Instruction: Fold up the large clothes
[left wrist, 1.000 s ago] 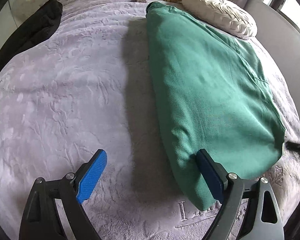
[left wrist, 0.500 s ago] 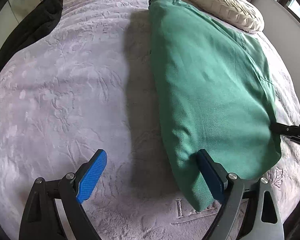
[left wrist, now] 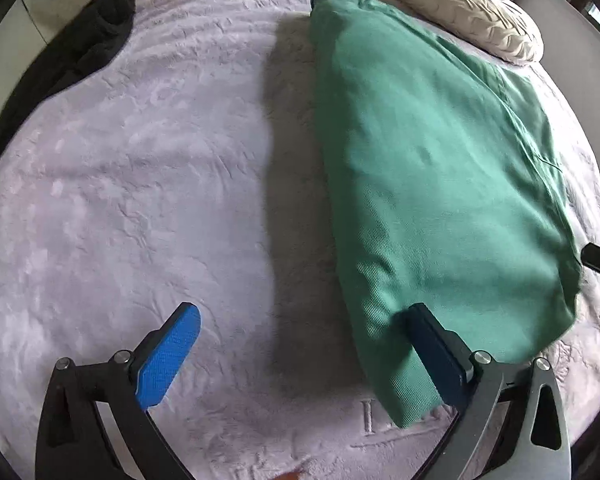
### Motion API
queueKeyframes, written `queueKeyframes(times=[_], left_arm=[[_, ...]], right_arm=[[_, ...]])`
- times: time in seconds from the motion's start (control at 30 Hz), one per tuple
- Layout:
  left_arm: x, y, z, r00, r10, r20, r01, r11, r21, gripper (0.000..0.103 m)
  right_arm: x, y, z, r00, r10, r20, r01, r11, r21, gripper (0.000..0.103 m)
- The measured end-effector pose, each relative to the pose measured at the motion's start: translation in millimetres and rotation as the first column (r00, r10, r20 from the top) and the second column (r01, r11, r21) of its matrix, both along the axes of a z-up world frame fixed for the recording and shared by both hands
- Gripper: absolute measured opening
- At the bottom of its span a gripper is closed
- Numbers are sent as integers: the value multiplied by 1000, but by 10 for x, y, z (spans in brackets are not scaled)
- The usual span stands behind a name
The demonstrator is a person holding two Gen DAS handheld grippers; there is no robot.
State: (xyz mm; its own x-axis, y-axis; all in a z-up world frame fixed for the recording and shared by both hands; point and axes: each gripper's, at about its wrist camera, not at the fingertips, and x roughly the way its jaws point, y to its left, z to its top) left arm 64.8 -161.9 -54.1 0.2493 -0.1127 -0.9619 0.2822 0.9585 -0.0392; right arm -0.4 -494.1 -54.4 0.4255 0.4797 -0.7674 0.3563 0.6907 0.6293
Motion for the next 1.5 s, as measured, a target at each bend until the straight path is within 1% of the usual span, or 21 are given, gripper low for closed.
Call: queueKeyframes(times=[0.07, 0.13, 0.17, 0.2, 0.23, 0.27, 0.33, 0.47, 0.53, 0.57, 0.6, 0.77, 0.87, 0.97, 1.13, 1.2, 1.23, 1.3, 1.4, 1.5], left_arm=[[9, 2, 14, 1000, 6, 2, -6, 1000, -3, 103], [29, 20, 32, 1000, 20, 3, -20, 1000, -7, 103], [40, 29, 40, 1000, 25, 2, -25, 1000, -9, 103], [56, 35, 45, 1000, 28, -1, -28, 1000, -10, 103], [73, 39, 47, 1000, 29, -7, -29, 1000, -8, 103], [87, 37, 48, 1000, 29, -11, -29, 1000, -6, 103], [115, 24, 42, 999, 30, -18, -30, 1000, 2, 103], [157, 7, 38, 999, 36, -26, -36, 999, 5, 103], [166, -3, 42, 999, 35, -27, -35, 999, 4, 103], [165, -8, 44, 999, 33, -26, -33, 999, 6, 103], [166, -15, 43, 999, 30, -25, -29, 1000, 8, 103], [180, -49, 42, 999, 17, -30, -17, 1000, 5, 103], [197, -68, 47, 1000, 16, -20, -16, 1000, 6, 103], [223, -68, 41, 1000, 19, -25, -19, 1000, -12, 103], [349, -10, 61, 999, 11, -53, -17, 994, -109, 103], [413, 5, 63, 997, -12, -79, -2, 983, -183, 103], [453, 25, 71, 996, -21, -89, 0, 973, -232, 103], [529, 47, 71, 994, -38, -99, 6, 954, -301, 103], [623, 52, 1, 991, -51, -120, 6, 938, -347, 103], [685, -18, -173, 984, -72, -164, 6, 927, -374, 103]], right_arm=[[-10, -47, 17, 1000, -11, 7, 11, 1000, 15, 5], [-19, -94, 10, 1000, -21, 1, 21, 1000, 22, 14], [-22, -106, 6, 1000, -25, 0, 25, 999, 23, 30], [-27, -125, 1, 999, -33, -3, 33, 999, 22, 53], [-41, -146, -8, 999, -44, -3, 44, 999, 19, 63], [-52, -165, -7, 999, -53, 4, 53, 998, 18, 67], [-43, -196, -4, 998, -57, 8, 57, 998, 17, 68], [3, -255, -67, 998, -59, -16, 59, 998, 27, 68], [29, -268, -90, 998, -55, -28, 56, 998, 22, 71], [41, -276, -102, 998, -53, -34, 54, 998, 21, 74], [63, -285, -107, 998, -52, -36, 53, 998, 22, 75], [73, -332, -79, 997, -66, -27, 67, 997, 36, 75], [98, -375, -68, 998, -66, -21, 66, 997, 37, 76], [124, -412, -74, 998, -65, -17, 65, 997, 47, 77], [239, -452, -76, 999, -52, -8, 52, 997, 55, 77], [326, -478, -69, 999, -39, 5, 39, 998, 56, 77], [367, -491, -71, 999, -33, 12, 32, 998, 60, 77], [468, -530, -98, 999, -24, 21, 23, 997, 72, 78], [616, -598, -192, 999, -17, 28, 14, 994, 105, 78], [711, -630, -349, 999, -18, 28, 14, 986, 169, 79]])
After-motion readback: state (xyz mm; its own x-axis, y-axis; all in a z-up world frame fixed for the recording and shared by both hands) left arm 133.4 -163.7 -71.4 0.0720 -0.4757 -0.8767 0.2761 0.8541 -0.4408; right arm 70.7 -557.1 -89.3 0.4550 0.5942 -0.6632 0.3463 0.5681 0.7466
